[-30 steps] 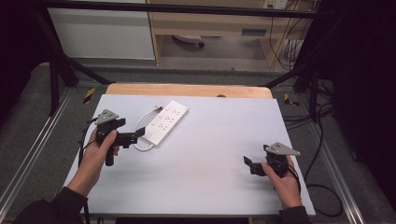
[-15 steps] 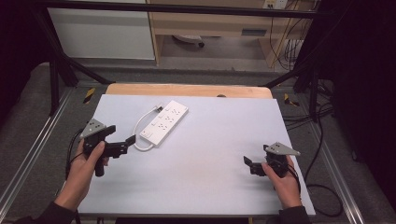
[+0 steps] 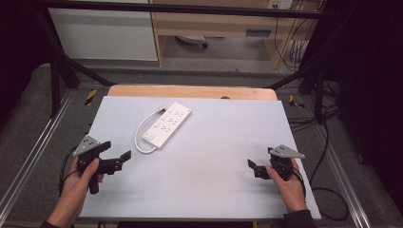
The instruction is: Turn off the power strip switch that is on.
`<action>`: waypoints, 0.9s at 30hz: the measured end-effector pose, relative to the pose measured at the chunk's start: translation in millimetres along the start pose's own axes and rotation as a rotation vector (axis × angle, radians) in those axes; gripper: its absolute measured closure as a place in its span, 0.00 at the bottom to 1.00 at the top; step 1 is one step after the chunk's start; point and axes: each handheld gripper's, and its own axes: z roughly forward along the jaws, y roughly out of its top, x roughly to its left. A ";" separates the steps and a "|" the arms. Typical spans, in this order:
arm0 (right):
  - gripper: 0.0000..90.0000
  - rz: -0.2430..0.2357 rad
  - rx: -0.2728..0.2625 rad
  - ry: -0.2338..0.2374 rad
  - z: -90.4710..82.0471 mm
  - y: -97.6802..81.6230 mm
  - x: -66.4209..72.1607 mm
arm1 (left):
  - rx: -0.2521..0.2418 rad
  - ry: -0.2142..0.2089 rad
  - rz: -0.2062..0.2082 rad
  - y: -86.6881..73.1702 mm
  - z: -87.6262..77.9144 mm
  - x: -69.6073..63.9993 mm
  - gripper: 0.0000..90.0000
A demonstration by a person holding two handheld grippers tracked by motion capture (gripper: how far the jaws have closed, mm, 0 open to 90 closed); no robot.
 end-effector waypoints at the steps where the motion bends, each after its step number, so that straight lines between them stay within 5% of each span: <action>1: 0.04 0.003 0.000 0.001 0.1 0.0 0.1 | 0.002 0.001 0.001 -1.9 -0.4 -0.1 0.08; 27: 0.04 0.002 0.015 -0.004 1.8 -0.8 0.5 | 0.047 -0.017 -0.030 -43.5 -10.0 -5.5 0.09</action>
